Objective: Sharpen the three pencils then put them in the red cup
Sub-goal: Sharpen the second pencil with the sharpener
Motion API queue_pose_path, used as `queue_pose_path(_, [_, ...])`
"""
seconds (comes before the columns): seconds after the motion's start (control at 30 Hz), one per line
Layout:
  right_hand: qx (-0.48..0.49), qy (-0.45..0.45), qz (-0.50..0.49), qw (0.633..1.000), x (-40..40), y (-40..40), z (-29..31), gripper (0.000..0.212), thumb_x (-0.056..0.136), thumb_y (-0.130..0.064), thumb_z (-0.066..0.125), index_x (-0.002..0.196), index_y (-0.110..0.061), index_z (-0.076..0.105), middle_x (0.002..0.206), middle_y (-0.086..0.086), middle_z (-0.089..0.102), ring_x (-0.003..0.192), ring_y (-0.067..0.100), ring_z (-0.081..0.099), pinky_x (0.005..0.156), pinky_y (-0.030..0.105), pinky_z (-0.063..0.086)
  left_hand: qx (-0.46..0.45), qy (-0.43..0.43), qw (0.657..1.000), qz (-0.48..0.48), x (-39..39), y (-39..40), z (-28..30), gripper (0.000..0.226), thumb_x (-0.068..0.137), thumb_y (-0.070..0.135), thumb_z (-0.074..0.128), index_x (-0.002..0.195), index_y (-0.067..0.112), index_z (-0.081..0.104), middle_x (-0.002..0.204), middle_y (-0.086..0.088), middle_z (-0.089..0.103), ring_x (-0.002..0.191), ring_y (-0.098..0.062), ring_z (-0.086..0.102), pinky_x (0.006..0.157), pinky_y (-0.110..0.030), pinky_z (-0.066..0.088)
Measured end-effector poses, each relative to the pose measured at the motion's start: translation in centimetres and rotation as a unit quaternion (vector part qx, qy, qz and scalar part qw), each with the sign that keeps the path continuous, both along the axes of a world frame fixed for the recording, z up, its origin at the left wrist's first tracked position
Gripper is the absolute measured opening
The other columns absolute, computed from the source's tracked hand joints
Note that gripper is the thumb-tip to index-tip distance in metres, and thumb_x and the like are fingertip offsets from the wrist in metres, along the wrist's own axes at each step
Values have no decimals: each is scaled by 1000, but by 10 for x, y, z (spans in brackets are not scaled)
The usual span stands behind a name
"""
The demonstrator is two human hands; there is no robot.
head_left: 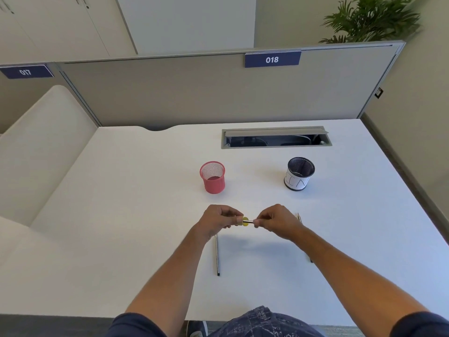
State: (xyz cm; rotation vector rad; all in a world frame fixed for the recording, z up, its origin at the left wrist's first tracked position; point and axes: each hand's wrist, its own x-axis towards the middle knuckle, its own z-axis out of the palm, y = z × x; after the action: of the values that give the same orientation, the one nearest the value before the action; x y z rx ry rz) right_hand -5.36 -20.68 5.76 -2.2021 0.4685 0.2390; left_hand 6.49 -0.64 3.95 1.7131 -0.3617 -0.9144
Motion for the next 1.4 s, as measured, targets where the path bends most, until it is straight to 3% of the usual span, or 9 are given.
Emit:
queue_pose_path(0.27, [293,255,-65,919,-1,-16,6,27,94,-35,69,94,-10,78,59,-4,42,50,10,20,47,21,13,14,-48,998,-39,-4,-6,-1,25,71,5,90,93,15,84,81,-1,76,77,-12,62,79,-26,49])
queue_pose_path(0.5, [228,102,-3,968,-7,-12,6,20,86,-19,78,99,-5,71,71,15,69,49,13,37,47,22,25,21,-47,999,-18,-3,-6,1,21,76,12,88,96,12,82,83,-3,76,73,-8,63,67,-21,48])
queue_pose_path(0.57, [173,36,8,984,-6,-8,7,14,83,-14,79,93,-9,72,77,14,73,53,10,47,51,21,34,18,-30,999,-4,-4,-4,1,17,80,16,86,95,9,82,80,-5,75,67,-10,59,62,-20,46])
queue_pose_path(0.7, [-105,-46,-1,993,-6,2,5,7,87,-41,75,92,-38,78,86,-15,70,77,-2,57,64,17,38,21,18,999,42,-5,-1,-2,26,90,31,78,90,5,81,75,-12,72,55,-15,49,58,-23,42])
queue_pose_path(0.8, [-251,-189,43,948,-7,6,-4,9,90,-37,74,97,-33,78,86,-13,69,87,8,61,58,11,26,26,53,996,72,-4,0,-3,37,91,41,75,87,5,81,71,-12,68,51,-17,42,54,-23,38])
queue_pose_path(0.97, [-342,-330,95,875,-7,3,-17,6,86,-29,77,82,-26,74,68,-11,62,59,15,57,50,20,26,-7,97,993,68,-3,1,-1,36,91,38,75,88,2,80,73,-18,67,52,-17,41,55,-25,39])
queue_pose_path(1.07, [-324,-302,72,894,-8,-1,-18,25,94,-43,57,82,-30,74,67,-11,63,59,14,57,46,23,31,-16,61,997,34,-3,2,1,29,88,32,79,94,4,81,81,-19,73,57,-15,50,60,-24,42])
queue_pose_path(1.2, [-232,-144,38,961,-9,-1,-10,17,94,-45,64,89,-34,76,81,-14,72,72,11,61,63,33,50,-17,17,999,23,-5,0,3,18,83,20,84,97,8,82,85,-15,77,67,-15,62,63,-23,47])
queue_pose_path(1.4, [-89,-18,-19,996,-7,2,0,20,90,-45,69,79,-32,79,61,-9,63,58,8,50,60,28,40,-27,-21,999,17,-6,-3,5,25,76,-2,85,100,0,80,85,-11,77,72,-10,68,71,-19,53])
